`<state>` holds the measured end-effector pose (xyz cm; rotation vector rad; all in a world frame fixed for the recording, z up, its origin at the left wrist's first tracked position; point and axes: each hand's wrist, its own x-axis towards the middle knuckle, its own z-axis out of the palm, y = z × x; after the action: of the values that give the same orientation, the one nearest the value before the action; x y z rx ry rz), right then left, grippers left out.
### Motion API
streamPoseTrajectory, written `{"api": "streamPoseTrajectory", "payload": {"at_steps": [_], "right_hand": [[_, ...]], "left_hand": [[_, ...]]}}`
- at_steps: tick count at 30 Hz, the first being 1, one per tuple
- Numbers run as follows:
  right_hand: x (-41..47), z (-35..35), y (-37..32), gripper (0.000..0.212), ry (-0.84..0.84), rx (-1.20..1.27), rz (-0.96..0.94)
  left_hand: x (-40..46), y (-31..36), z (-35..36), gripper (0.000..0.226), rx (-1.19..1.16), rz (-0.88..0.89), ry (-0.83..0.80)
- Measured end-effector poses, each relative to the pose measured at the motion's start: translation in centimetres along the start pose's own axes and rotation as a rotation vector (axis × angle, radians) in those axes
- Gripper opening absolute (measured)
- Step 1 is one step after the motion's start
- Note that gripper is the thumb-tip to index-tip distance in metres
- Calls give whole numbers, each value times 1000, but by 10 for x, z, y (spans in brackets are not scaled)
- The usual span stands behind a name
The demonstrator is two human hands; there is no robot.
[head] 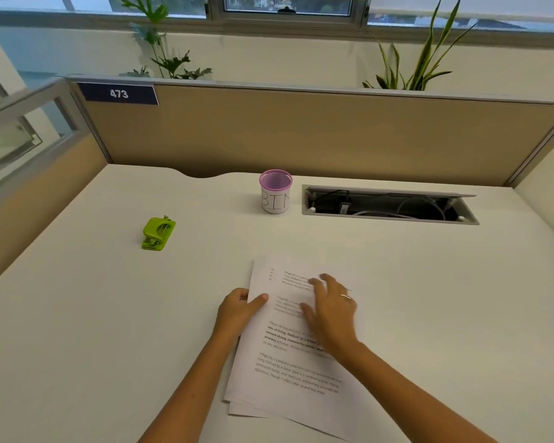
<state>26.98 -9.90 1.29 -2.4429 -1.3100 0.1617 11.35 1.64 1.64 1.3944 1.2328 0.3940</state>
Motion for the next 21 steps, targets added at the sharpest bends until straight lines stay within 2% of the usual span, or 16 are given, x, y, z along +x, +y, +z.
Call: {"api": "streamPoseTrajectory", "payload": {"at_steps": [2, 4, 8, 10, 13, 15, 16, 18, 20, 21], "right_hand": [[-8, -3, 20, 58, -5, -27, 210], [-16, -5, 38, 60, -30, -4, 342], [-33, -6, 62, 51, -81, 138, 251], [-36, -9, 69, 52, -67, 245, 206], [-42, -21, 79, 62, 130, 549, 315], [-44, -33, 85, 72, 159, 764, 451], [-44, -39, 86, 74, 109, 912, 491], [-42, -52, 87, 68, -99, 1254, 500], [-42, -66, 80, 54, -265, 1383, 429], [-42, -73, 73, 49, -281, 1368, 391]], "left_hand": [[-3, 4, 9, 30, -23, -36, -1], [-7, 5, 18, 25, -64, -69, -30], [-15, 3, 31, 26, -118, -51, -168], [-19, 3, 34, 25, -86, 12, -169], [-24, 3, 29, 23, -105, 107, -152], [-26, 7, 22, 25, -237, 93, -197], [-26, 9, 17, 26, -319, 71, -224], [-26, 16, 9, 28, -429, 36, -264], [-27, 26, 4, 28, -434, 47, -299], [-29, 32, 2, 26, -413, 76, -312]]}}
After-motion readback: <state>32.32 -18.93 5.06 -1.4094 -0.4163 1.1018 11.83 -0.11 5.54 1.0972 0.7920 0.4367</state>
